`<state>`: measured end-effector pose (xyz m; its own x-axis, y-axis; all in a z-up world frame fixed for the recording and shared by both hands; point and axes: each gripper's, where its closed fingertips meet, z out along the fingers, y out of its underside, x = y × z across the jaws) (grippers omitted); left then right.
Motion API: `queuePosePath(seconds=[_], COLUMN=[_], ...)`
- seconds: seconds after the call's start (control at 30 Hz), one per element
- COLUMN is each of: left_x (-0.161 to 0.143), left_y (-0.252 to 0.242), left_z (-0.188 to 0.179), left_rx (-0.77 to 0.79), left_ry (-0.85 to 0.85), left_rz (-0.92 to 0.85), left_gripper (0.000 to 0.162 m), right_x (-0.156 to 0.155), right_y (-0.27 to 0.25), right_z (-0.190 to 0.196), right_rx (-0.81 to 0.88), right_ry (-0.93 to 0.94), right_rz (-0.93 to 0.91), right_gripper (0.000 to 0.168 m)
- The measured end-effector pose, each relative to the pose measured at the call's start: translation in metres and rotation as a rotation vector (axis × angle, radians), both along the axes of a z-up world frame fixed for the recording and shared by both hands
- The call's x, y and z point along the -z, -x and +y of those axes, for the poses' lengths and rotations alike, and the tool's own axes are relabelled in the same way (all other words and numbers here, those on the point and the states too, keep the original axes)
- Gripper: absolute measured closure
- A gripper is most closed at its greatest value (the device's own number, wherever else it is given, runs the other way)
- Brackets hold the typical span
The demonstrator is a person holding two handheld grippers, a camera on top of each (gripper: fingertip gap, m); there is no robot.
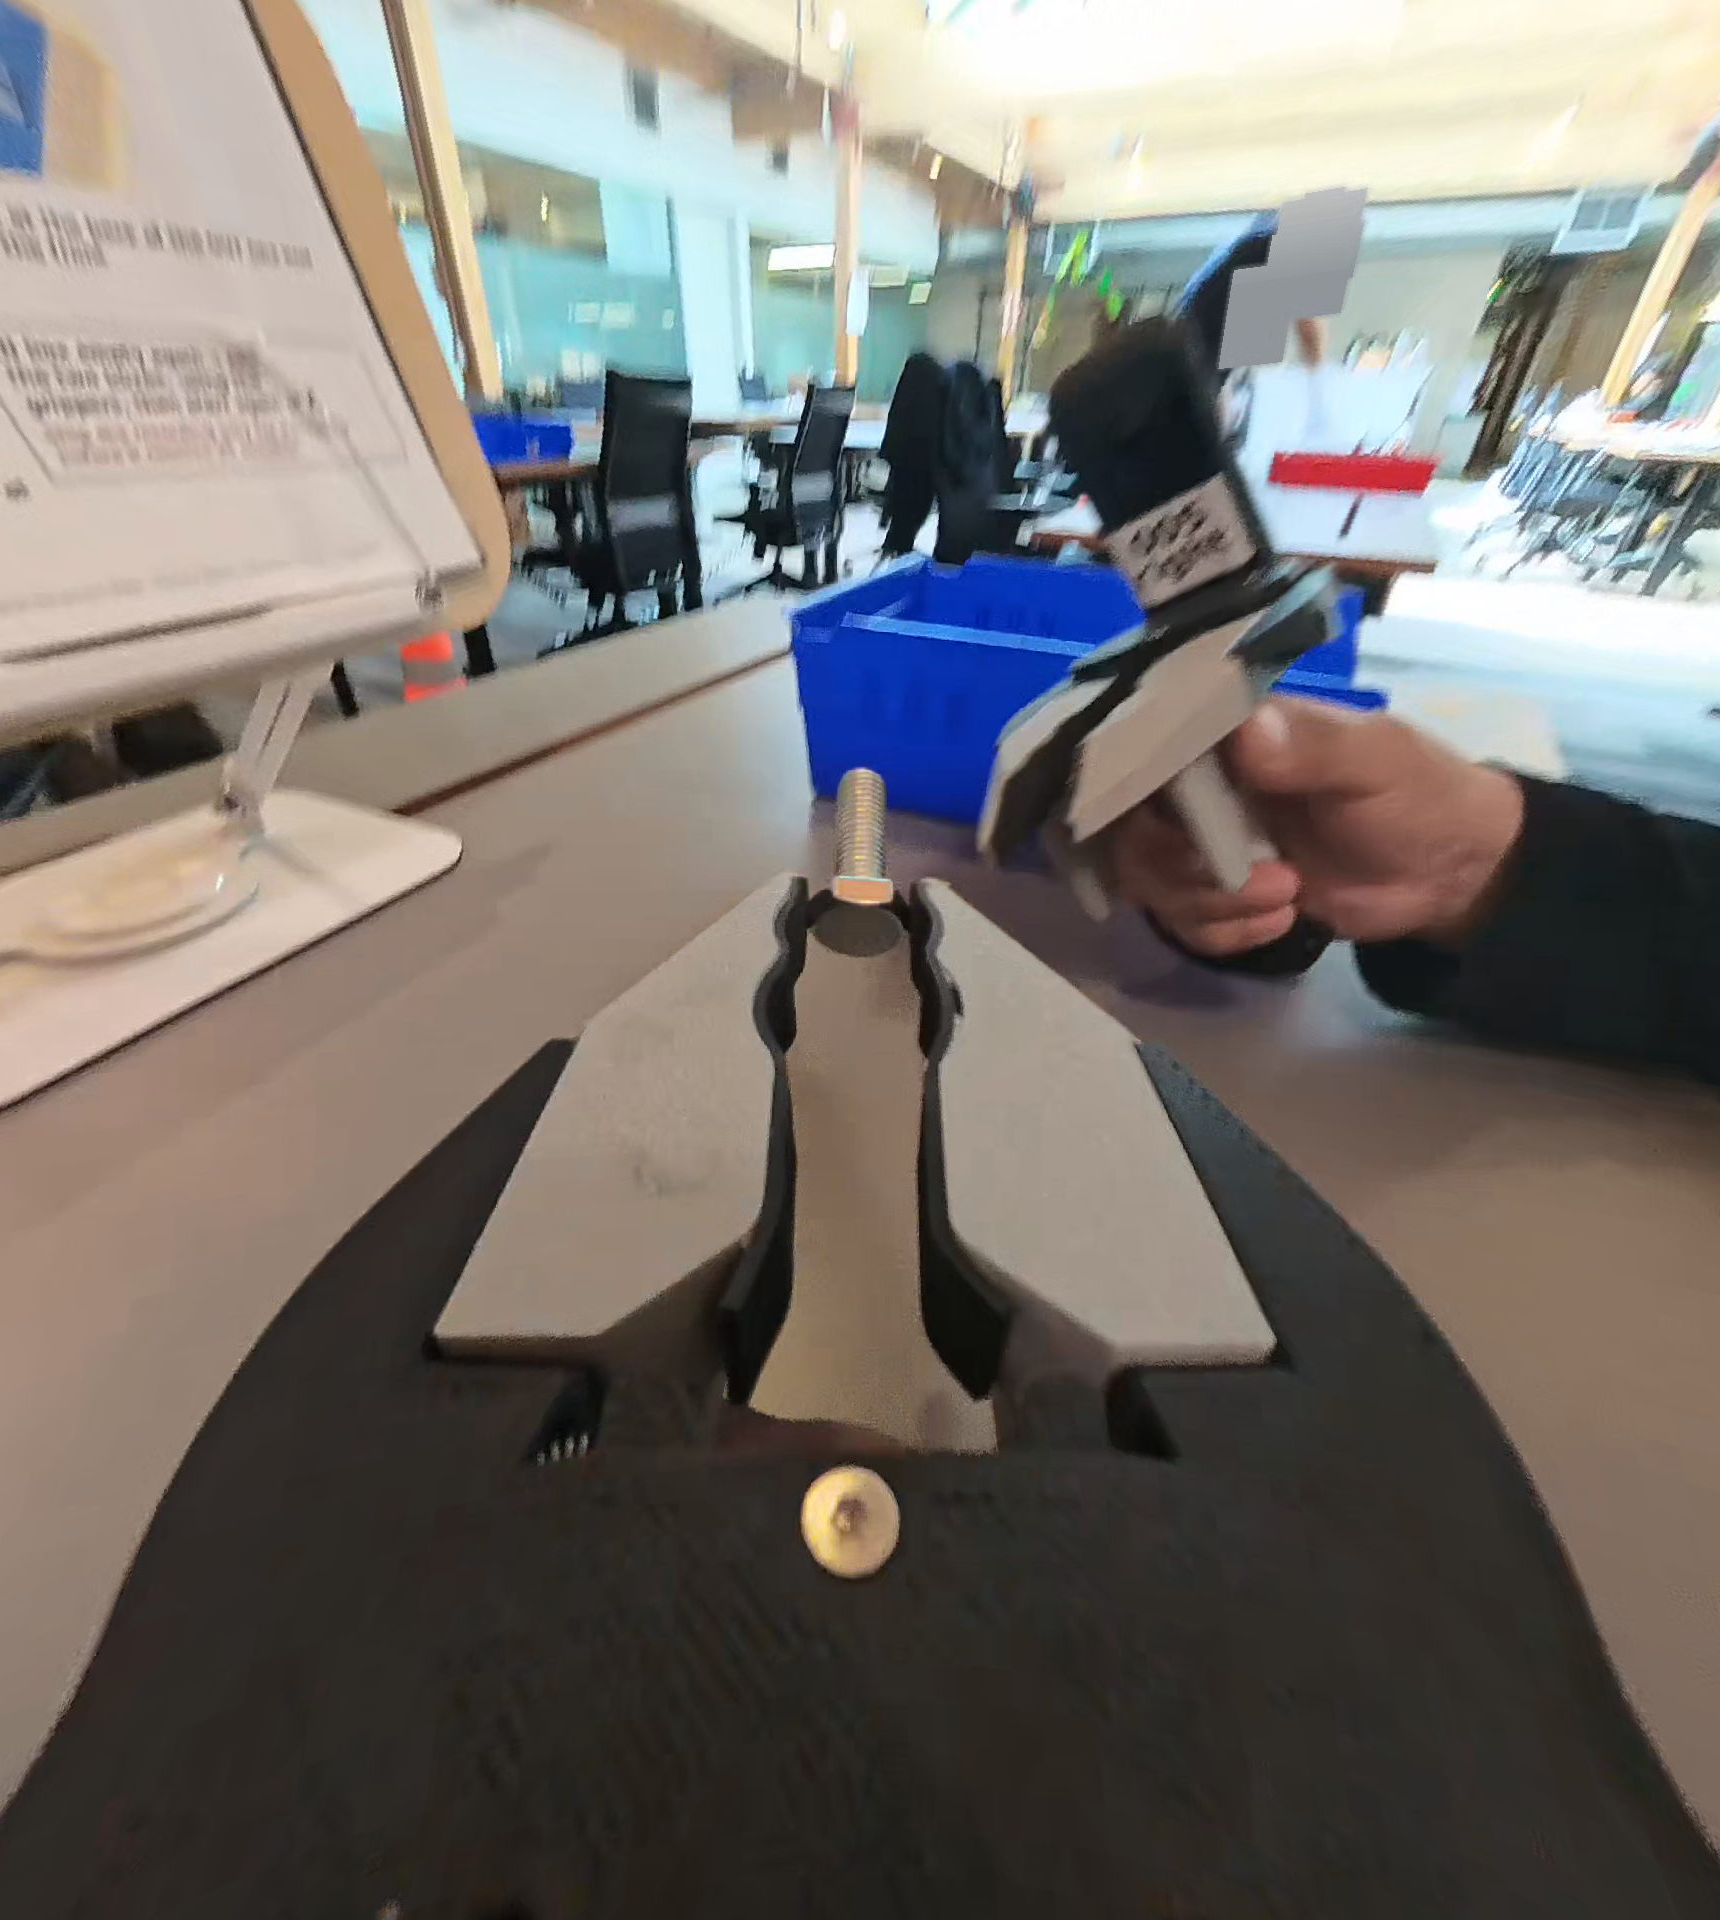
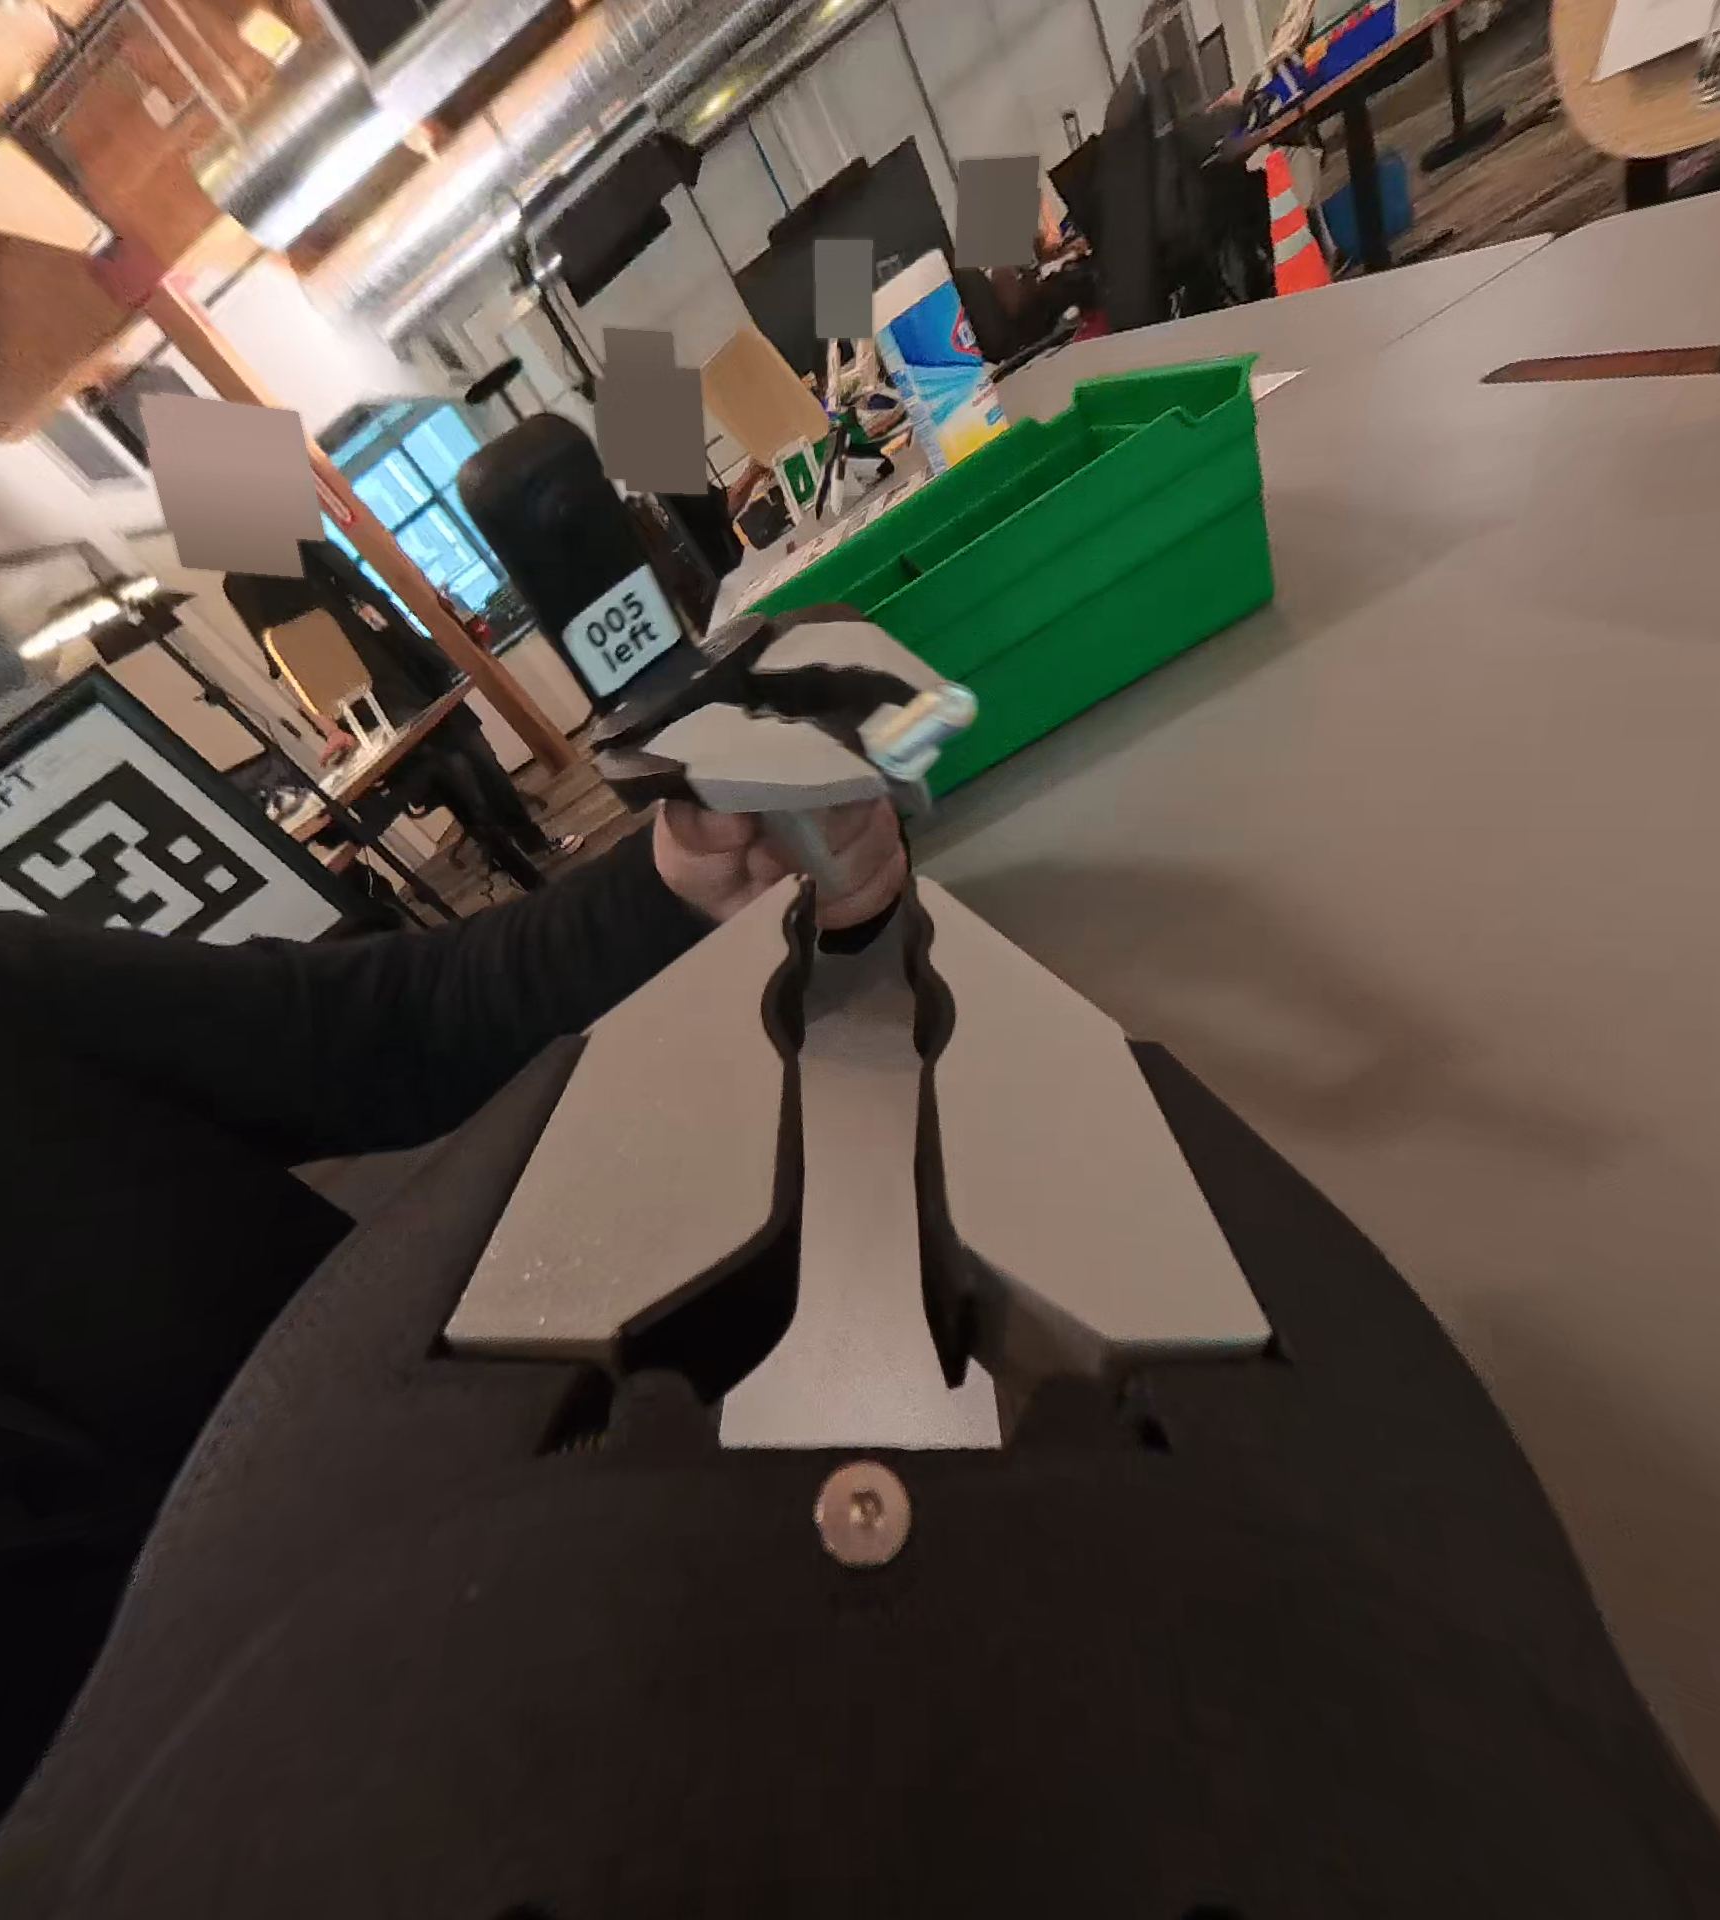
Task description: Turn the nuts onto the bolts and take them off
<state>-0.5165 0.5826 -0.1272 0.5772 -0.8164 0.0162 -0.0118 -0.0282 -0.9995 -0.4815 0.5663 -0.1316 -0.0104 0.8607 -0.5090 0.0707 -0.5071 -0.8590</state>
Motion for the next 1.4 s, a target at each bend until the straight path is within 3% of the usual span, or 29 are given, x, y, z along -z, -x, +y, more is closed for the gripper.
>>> queuePosePath(seconds=[0.13,0.23,0.37,0.43,0.5,0.63,0.87,1.1,1.27,1.4], left_x=[-0.008,-0.004,0.0,0.004,0.006,0.018,0.06,0.07,0.064,0.055], left_y=[-0.009,-0.014,-0.022,-0.026,-0.027,-0.029,-0.03,-0.031,-0.031,-0.032], left_z=[-0.009,-0.01,-0.013,-0.015,-0.014,-0.011,-0.006,-0.007,-0.008,-0.01], left_rx=[0.051,0.051,0.069,0.073,0.065,0.06,0.014,-0.013,0.01,0.063], left_ry=[-0.017,-0.03,-0.015,-0.009,-0.007,0.061,0.113,0.031,0.082,0.183], left_rz=[-0.051,-0.025,-0.01,0.009,0.022,0.052,0.312,0.451,0.365,0.221], left_gripper=[0.145,0.145,0.145,0.145,0.145,0.145,0.144,0.145,0.143,0.155], right_x=[-0.001,-0.01,-0.004,-0.009,-0.009,-0.002,0.033,0.047,0.047,0.037], right_y=[0.006,0.011,0.018,0.017,0.017,0.018,0.024,0.027,0.025,0.026], right_z=[0.002,0.002,0.004,0.005,0.005,0.008,0.009,0.01,0.008,0.006], right_rx=[0.011,0.0,-0.012,-0.01,-0.007,0.046,0.11,0.14,0.119,0.099], right_ry=[0.025,0.077,0.138,0.127,0.123,0.031,-0.217,-0.297,-0.233,-0.174], right_rz=[0.024,0.118,0.121,0.156,0.15,0.071,-0.23,-0.352,-0.322,-0.236], right_gripper=[0.133,0.147,0.149,0.16,0.161,0.162,0.162,0.162,0.162,0.161])
